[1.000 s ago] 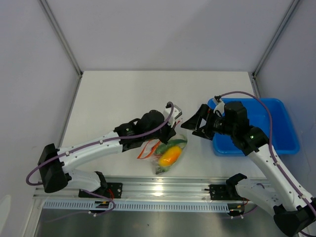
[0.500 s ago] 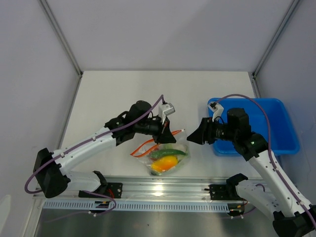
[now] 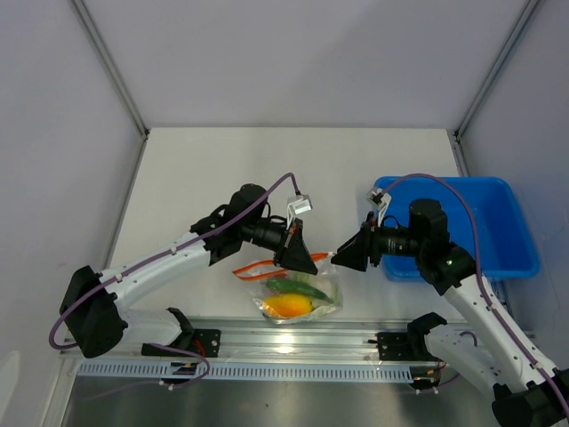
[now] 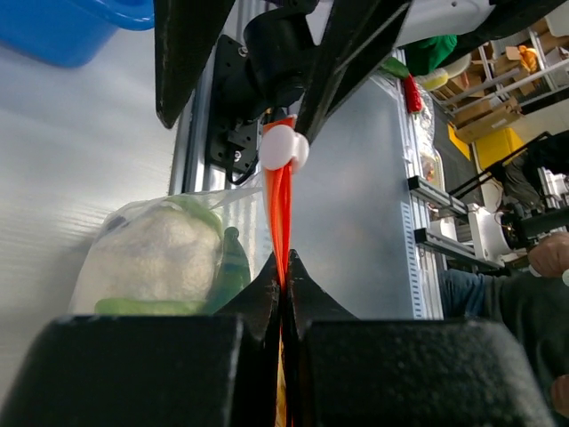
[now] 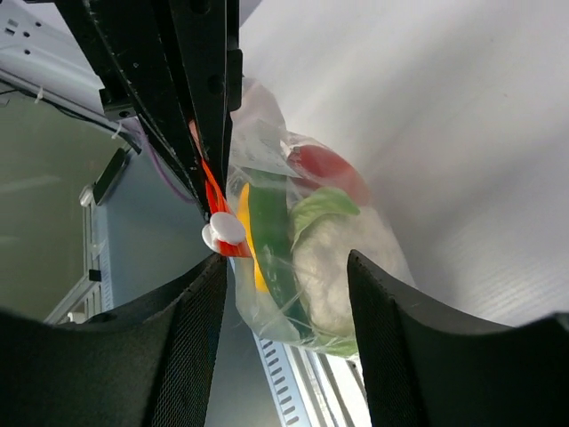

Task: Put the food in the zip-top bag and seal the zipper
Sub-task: Adjust the zipper food storage bag at the center of the board.

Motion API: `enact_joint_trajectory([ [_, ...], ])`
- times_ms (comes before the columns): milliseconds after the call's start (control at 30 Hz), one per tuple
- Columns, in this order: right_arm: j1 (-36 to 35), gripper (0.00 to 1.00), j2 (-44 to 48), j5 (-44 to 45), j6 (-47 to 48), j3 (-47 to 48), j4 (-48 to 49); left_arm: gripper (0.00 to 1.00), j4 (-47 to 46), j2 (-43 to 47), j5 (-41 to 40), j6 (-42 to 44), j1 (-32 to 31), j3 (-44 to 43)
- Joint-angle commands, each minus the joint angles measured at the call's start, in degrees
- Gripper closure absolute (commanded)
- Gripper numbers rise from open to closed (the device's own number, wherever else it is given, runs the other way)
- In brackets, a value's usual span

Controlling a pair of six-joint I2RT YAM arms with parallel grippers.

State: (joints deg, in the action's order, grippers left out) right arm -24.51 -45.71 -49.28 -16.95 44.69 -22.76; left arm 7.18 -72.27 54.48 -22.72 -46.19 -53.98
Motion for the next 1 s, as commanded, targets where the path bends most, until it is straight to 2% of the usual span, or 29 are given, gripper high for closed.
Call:
enact_joint_trajectory([
  [0,0.17,0.44,0.63,-4.94,-0.98,-1.79,8.08,0.99,-5.42,0.73,5.29,-1.89,0.23,-0.25],
  [167,-1.5,0.6,0.45,-7.68,-3.62,-4.43,13.44,0.99,-5.77,0.55,6.16,-2.42,0.14,-0.34],
  [233,-2.12,0.71,0.45,-8.2,-3.62,-5.4,14.58,0.99,-5.95,0.73,6.34,-2.5,0.23,-0.25],
  [433,-5.19,0.75,0.63,-10.05,-5.72,-7.07,19.24,1.0,-5.77,0.38,6.08,-2.5,0.31,-0.08],
  [467,-5.54,0.8,0.54,-10.22,-5.81,-6.98,19.51,0.99,-5.6,0.29,5.9,-2.33,0.32,-0.08],
  [533,-5.99,0.98,0.19,-9.36,-5.03,-6.46,17.77,0.99,-5.42,0.11,5.64,-2.33,0.32,-0.08],
  [700,-5.99,1.0,0.19,-7.77,-3.88,-5.66,15.47,0.98,0.27,0.29,1.69,-0.05,0.31,-2.09],
  [733,-5.99,1.0,0.27,-7.33,-4.23,-5.49,15.3,0.81,1.16,0.72,-1.45,0.3,0.14,-2.45],
  [800,-5.99,1.0,0.01,-6.97,-4.93,-4.52,14.59,0.65,5.18,3.34,-7.95,2.41,-0.56,-3.41],
  [833,-6.07,1.0,-0.42,-7.06,-6.15,-4.09,14.42,0.51,6.26,4.58,-15.03,3.55,-2.22,-3.76],
  [967,-6.16,1.0,-2.71,-6.62,-10.2,-0.66,11.69,0.35,6.01,9.86,-28.0,8.91,-6.97,-3.95],
])
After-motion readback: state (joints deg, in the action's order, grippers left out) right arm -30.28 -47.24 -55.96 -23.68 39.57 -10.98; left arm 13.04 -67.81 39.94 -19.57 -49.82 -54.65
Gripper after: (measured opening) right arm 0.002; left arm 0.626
